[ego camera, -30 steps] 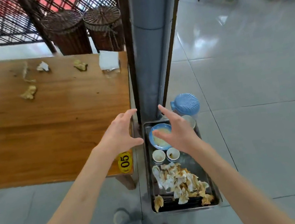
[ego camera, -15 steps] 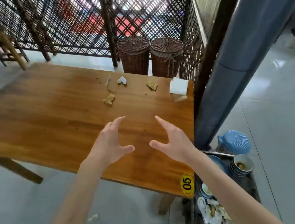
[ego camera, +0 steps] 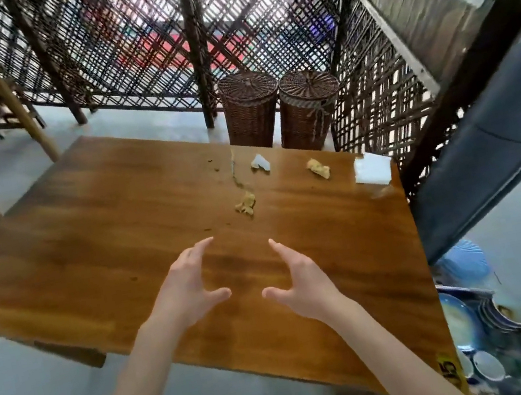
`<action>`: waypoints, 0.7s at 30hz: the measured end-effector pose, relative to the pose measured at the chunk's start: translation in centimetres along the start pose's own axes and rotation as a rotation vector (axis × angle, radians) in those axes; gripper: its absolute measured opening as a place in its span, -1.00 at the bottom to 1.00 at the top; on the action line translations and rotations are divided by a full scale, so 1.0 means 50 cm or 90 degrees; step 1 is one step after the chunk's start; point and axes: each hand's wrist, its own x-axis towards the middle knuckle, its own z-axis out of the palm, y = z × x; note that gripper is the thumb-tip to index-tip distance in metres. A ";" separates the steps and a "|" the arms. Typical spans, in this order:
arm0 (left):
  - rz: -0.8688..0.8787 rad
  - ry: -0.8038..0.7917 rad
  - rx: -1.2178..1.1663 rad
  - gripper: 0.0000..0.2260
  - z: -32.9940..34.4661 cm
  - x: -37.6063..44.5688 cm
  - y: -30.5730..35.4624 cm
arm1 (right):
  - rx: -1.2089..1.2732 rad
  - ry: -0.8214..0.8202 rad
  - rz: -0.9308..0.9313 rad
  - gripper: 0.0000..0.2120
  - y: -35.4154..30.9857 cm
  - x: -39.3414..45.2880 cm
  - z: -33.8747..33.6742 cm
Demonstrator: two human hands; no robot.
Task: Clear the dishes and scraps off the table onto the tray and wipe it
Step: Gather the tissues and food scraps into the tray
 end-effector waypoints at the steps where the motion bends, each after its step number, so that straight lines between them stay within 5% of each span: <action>1: 0.000 -0.011 -0.006 -0.18 -0.001 0.021 -0.009 | -0.002 -0.010 0.010 -0.16 -0.002 0.021 0.009; 21: -0.017 -0.171 0.127 -0.24 0.101 0.588 -0.159 | -0.088 -0.081 0.158 -0.18 0.097 0.584 0.145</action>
